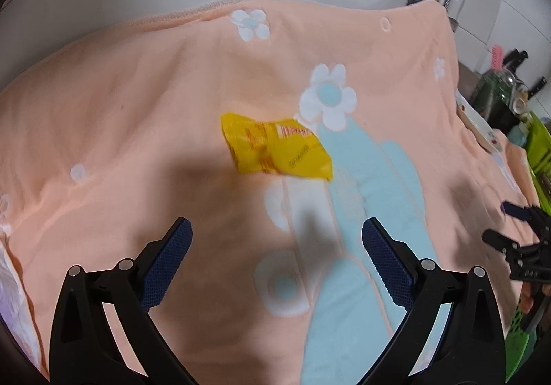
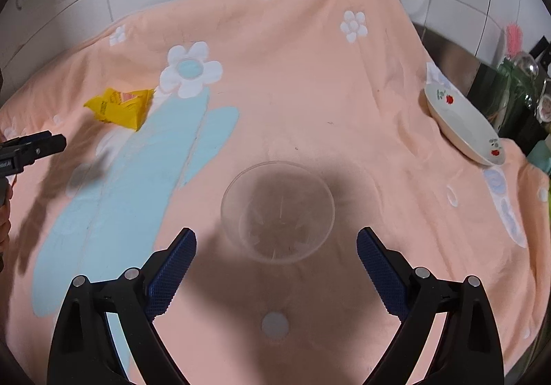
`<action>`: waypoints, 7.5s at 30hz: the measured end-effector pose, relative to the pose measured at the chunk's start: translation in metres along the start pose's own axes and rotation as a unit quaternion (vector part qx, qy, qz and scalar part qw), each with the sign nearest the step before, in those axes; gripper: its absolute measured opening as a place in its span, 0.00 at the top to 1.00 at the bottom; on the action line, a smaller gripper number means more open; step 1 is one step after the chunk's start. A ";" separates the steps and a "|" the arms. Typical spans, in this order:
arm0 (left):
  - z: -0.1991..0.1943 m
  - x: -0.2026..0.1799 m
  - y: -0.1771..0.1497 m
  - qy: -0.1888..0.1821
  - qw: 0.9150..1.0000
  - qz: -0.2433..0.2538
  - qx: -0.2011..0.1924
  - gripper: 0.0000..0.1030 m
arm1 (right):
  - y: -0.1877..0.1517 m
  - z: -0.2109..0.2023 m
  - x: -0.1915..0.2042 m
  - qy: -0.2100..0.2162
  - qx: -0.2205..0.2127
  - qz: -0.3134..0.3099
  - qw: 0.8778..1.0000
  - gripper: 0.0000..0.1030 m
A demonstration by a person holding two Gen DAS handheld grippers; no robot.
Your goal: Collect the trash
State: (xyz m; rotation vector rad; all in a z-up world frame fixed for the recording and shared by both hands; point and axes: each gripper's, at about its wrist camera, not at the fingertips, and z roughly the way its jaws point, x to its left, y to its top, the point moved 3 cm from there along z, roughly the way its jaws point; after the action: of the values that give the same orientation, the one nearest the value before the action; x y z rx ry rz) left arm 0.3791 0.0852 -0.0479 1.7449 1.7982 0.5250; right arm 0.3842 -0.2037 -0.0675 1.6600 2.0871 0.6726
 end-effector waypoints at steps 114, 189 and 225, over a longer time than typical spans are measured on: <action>-0.127 -0.345 -0.201 -0.351 0.918 0.172 0.071 0.92 | -0.327 -0.238 -0.125 -0.098 -0.016 0.195 0.976 0.24; -0.141 -0.246 -0.182 -0.162 0.975 0.151 -0.032 0.05 | -0.289 -0.234 -0.056 -0.075 -0.037 0.173 0.981 0.12; -0.169 -0.200 -0.180 -0.096 0.980 0.154 -0.085 0.05 | -0.259 -0.240 -0.014 -0.109 -0.082 0.147 0.980 0.10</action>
State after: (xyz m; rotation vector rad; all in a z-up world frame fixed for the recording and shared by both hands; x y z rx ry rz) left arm 0.1289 -0.1072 -0.0085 1.8923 1.3211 0.5925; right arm 0.0455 -0.2950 -0.0257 1.8719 1.6083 0.6963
